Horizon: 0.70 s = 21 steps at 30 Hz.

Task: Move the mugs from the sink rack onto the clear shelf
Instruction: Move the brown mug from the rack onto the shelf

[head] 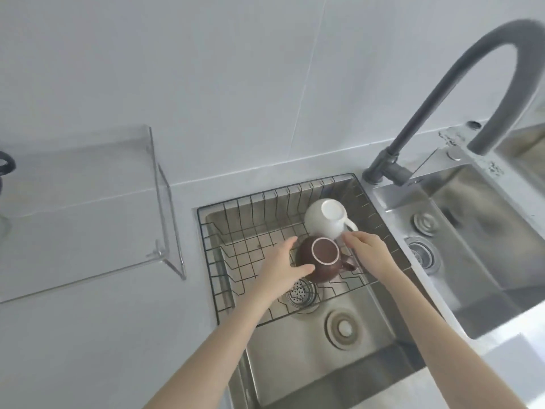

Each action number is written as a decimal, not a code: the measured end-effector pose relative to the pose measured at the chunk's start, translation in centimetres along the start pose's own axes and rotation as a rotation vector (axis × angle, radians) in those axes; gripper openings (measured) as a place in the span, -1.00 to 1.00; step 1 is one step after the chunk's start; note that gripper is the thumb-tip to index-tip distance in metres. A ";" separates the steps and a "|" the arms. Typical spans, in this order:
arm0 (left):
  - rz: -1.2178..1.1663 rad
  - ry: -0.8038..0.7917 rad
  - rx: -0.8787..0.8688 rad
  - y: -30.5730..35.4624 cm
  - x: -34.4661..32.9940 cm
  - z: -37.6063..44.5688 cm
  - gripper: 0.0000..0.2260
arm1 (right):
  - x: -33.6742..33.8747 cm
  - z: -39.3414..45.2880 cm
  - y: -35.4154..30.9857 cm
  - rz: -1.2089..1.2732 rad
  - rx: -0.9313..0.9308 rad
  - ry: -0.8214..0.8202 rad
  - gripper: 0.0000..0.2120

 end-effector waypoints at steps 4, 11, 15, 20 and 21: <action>0.034 -0.018 0.029 -0.2 -3.2 2.6 -0.33 | -1.2 1.0 2.2 -0.023 -0.056 -0.094 -0.65; 0.015 0.123 0.028 -0.3 -3.8 3.3 -0.34 | -2.3 1.5 3.3 -0.034 0.007 -0.154 -0.73; 0.001 0.167 0.025 0.3 -2.5 2.3 -0.32 | -1.5 1.2 1.0 -0.075 0.088 -0.101 -0.76; -0.020 0.352 -0.041 3.6 3.0 -1.0 -0.28 | -0.5 0.4 -6.6 -0.126 0.272 -0.064 -0.76; -0.009 0.397 -0.051 4.6 4.9 -2.0 -0.27 | -0.3 0.2 -9.1 -0.131 0.327 -0.060 -0.77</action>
Point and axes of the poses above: each hand's wrist, its own z-axis towards the middle knuckle, its own x-axis out of the back of the hand, y = z × x, the point moved 8 cm from there along z, towards the middle knuckle, and after that the axes turned 8 degrees about x, right-handed, at the moved point
